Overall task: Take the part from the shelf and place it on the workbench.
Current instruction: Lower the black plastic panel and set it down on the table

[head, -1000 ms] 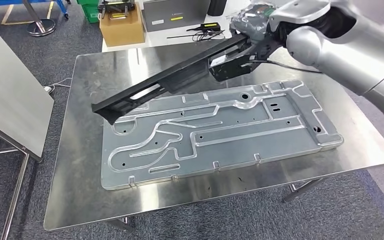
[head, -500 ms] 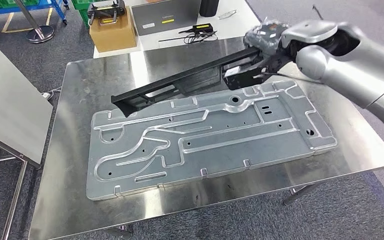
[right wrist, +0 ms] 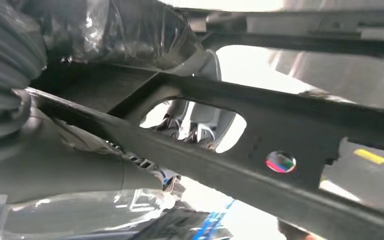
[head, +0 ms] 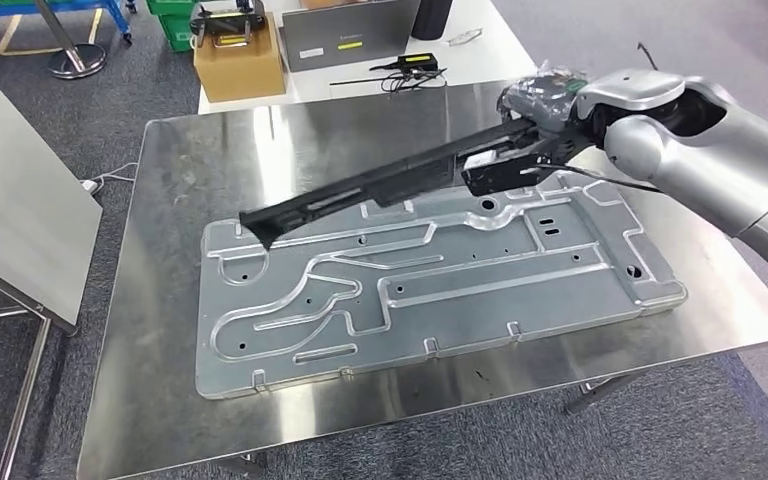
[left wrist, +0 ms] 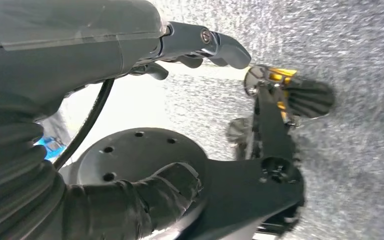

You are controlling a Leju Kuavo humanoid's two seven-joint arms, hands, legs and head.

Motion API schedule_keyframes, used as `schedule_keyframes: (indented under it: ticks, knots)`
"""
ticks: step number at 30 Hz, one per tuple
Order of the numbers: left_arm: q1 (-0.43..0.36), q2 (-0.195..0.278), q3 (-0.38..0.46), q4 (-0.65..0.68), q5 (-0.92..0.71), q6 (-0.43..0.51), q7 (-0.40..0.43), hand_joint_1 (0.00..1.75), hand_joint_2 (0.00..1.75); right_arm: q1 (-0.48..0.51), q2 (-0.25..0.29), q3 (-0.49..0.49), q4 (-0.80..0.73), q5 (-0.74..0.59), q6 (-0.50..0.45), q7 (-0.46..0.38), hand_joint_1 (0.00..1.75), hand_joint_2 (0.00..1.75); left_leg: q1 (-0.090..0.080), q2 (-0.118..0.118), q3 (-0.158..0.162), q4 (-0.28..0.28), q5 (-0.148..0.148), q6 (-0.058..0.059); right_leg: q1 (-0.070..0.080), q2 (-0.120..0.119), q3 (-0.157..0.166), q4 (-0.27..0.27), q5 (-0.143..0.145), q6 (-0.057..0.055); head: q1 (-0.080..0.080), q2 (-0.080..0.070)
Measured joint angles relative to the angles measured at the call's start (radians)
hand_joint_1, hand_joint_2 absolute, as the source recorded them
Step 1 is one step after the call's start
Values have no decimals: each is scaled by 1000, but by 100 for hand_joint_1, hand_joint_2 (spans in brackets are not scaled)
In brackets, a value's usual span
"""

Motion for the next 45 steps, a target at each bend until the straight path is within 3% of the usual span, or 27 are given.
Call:
schedule_keyframes:
  ticks: [1, 2, 3, 5, 6, 8, 10, 12, 14, 16, 17, 20, 22, 24, 26, 27, 30, 31, 32, 33, 35, 37, 39, 41, 43, 45]
  knots:
    - [0, 0, 1, 0, 0, 0, -2, 0, 175, 6, -2, 0, 0, 0, -1, 0, 175, 175, 0, 0, 0, 3, -2, 0, -1, 0, -7, 17, 4, 2, 0, 0]
    - [0, 0, 2, 0, 0, 0, -4, 0, 175, 12, -4, -1, 0, 1, -2, -1, 175, 175, 0, -1, -1, 7, -4, -1, -3, -1, 6, -7, 25, 3, 0, 0]
    - [0, -1, 2, 0, 0, 0, -7, 0, 175, 16, -6, -4, 0, 3, -3, -1, 175, 175, 0, -2, -1, 13, -8, -2, -5, -1, 38, -67, 59, 3, 0, 0]
    - [1, -3, 2, 0, 1, -1, -13, 0, 175, 22, -11, -13, 0, 8, -7, -5, 175, 175, -2, -4, -6, 27, -17, -9, -4, -2, 100, -186, 99, -2, 0, 0]
    - [1, -4, 2, 0, 1, -1, -16, 0, 175, 26, -14, -19, 0, 9, -10, -8, 175, 175, -3, -5, -9, 32, -19, -13, -1, -2, 117, -221, 106, -6, 0, 0]
    - [1, -4, 2, 0, 2, -1, -17, 0, 175, 36, -19, -27, -1, 11, -13, -11, 175, 175, -6, -6, -13, 35, -20, -21, 3, -1, 120, -231, 105, -13, 0, 0]
    - [1, -3, 2, 0, 2, 0, -18, 0, 175, 47, -22, -31, -1, 15, -15, -14, 175, 175, -5, -6, -17, 41, -27, -29, -2, -2, 121, -236, 109, -22, 0, 0]
    - [1, -3, 2, 0, 3, 1, -18, 0, 175, 55, -24, -36, -2, 19, -16, -18, 175, 175, -3, -5, -42, 101, -70, -39, -9, -4, 123, -242, 114, -33, 0, 0]
    - [2, -3, 3, 0, 3, 2, -18, 0, 175, 68, -25, -46, -2, 21, -18, -21, 175, 175, 1, -4, -94, 222, -130, -46, -9, -4, 122, -243, 115, -39, -1, 0]
    - [1, -3, 6, 0, 3, 2, -19, 0, 175, 88, -26, -53, -3, 20, -21, -22, 175, 175, 3, -4, -129, 299, -148, -51, -9, -4, 122, -242, 115, -39, -1, 0]
    - [1, -3, 8, 0, 3, 2, -19, 0, 175, 97, -27, -56, -4, 20, -22, -23, 175, 175, 4, -4, -124, 287, -130, -51, -9, -4, 123, -242, 114, -38, -1, 0]
    - [0, -9, 12, 0, -3, 14, -25, 0, 175, 111, -30, -67, -10, 23, -23, -23, 175, 175, 3, -3, -41, 108, -42, -45, -9, -4, 122, -237, 111, -31, -1, 0]
    - [-3, -25, 13, 0, -2, 41, -32, 0, 175, 112, -25, -76, -12, 24, -25, -20, 175, 175, -2, -3, -10, 42, -30, -37, -7, -3, 119, -236, 111, -21, 0, 0]
    - [-10, -44, 17, 0, 0, 61, -37, 0, 175, 113, -18, -80, -11, 24, -28, -17, 175, 175, -5, -4, -8, 36, -29, -28, -7, -2, 118, -240, 115, -10, 0, 0]
    - [-16, -59, 20, 0, 1, 66, -39, 0, 175, 115, -14, -84, -10, 24, -29, -16, 175, 175, -3, -4, -4, 25, -22, -15, -9, -3, 114, -225, 100, -1, 0, 0]
    - [-19, -65, 21, 0, 1, 66, -40, 0, 175, 116, -14, -87, -10, 24, -29, -16, 175, 175, -1, -3, -2, 20, -18, -9, -9, -3, 101, -192, 77, 1, 0, 0]
    - [-19, -75, 22, 0, 2, 64, -42, 0, 175, 122, -14, -95, -10, 24, -29, -17, 175, 175, -3, -4, -1, 19, -17, 0, -7, -4, 22, -13, -10, 4, 1, 0]
    - [-19, -76, 22, 0, 2, 64, -41, 0, 175, 126, -14, -96, -10, 24, -29, -18, 175, 175, -5, -5, -1, 20, -18, 2, -6, -4, 6, 22, -16, 4, 1, 0]
    - [-18, -77, 23, 0, 2, 64, -40, 0, 175, 130, -15, -96, -10, 24, -28, -18, 175, 175, -7, -6, -1, 22, -19, 3, -6, -4, 5, 23, -4, 2, 1, 0]
    - [-18, -77, 23, 0, 2, 65, -38, 0, 175, 133, -16, -96, -10, 24, -28, -19, 175, 175, -8, -7, 0, 24, -21, 3, -5, -4, 23, -17, 25, -1, 1, 0]
    - [-19, -80, 26, 0, 2, 68, -32, 0, 175, 134, -19, -100, -10, 23, -28, -18, 175, 175, -12, -8, -1, 29, -25, 2, 0, -4, 83, -145, 87, -11, 0, 0]
    - [-19, -82, 27, 0, 2, 72, -30, 0, 175, 134, -22, -105, -11, 22, -27, -18, 175, 175, -15, -7, -5, 33, -27, -2, 7, -3, 118, -224, 108, -19, 0, 0]
    - [-19, -83, 28, 0, 2, 78, -29, 0, 175, 135, -23, -107, -12, 22, -26, -18, 175, 175, -16, -7, -7, 34, -27, -9, 10, -3, 120, -236, 107, -23, 0, 0]
    - [-19, -83, 33, 0, 2, 93, -32, 0, 175, 136, -24, -108, -14, 22, -25, -16, 175, 175, -16, -6, -11, 46, -41, -19, 3, -5, 124, -243, 110, -30, 0, 0]
    - [-18, -83, 45, 0, -1, 109, -35, 0, 175, 135, -26, -109, -17, 20, -24, -15, 175, 175, -13, -5, -44, 121, -89, -31, -3, -8, 130, -251, 113, -38, 0, 0]
    - [-18, -83, 52, 0, -6, 114, -37, 0, 175, 136, -26, -109, -19, 16, -24, -12, 175, 175, -7, -5, -103, 251, -146, -40, -3, -9, 130, -251, 112, -42, 0, 0]
